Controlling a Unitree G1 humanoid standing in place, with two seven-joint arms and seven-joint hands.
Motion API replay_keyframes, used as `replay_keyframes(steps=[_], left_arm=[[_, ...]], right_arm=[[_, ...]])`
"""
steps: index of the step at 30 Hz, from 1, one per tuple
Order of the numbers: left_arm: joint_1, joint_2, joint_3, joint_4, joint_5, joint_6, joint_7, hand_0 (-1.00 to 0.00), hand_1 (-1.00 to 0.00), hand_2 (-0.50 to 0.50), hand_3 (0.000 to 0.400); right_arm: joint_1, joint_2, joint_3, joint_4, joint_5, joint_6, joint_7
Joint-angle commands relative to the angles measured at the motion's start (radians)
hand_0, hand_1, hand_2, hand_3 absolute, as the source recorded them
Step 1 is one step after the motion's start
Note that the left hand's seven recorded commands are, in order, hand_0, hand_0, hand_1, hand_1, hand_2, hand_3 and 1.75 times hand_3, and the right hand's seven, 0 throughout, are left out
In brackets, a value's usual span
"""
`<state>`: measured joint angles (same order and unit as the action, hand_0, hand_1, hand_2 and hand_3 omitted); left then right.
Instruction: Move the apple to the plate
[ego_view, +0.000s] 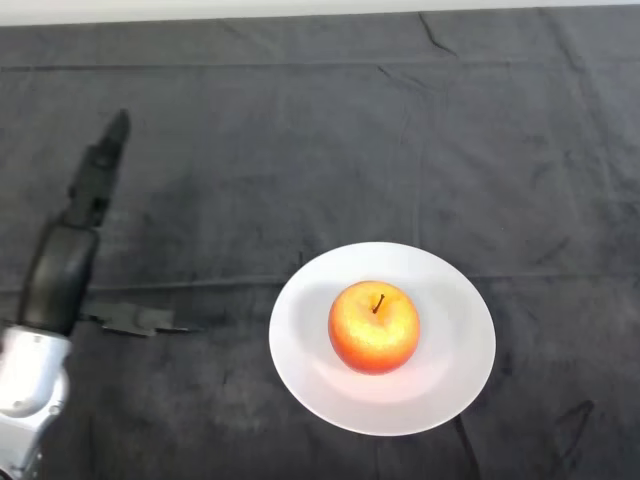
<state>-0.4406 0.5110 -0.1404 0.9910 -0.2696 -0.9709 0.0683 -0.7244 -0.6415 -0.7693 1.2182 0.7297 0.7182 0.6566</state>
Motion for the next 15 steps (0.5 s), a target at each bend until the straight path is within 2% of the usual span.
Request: replay_keyframes(steps=[1,8,15], left_arm=[[0.044,0.057,0.047,0.038,-0.047,-0.027,-0.016,0.0,0.0,0.0,0.0],[0.049,0.075,0.145,0.086,-0.13,-0.027,-0.07,0.0,0.0,0.0,0.0],[0.04,0.078,0.219,0.131,-0.172,-0.023,-0.094,0.0,0.0,0.0,0.0]], right_arm=[[-0.008,-0.023,-0.0149,-0.006,0.018,-0.004,-0.0004],[-0.008,-0.023,-0.0149,-0.005,0.0179,-0.004,0.0002],[-0.009,-0.024,-0.0149,-0.003,0.0177,-0.004,0.0008]])
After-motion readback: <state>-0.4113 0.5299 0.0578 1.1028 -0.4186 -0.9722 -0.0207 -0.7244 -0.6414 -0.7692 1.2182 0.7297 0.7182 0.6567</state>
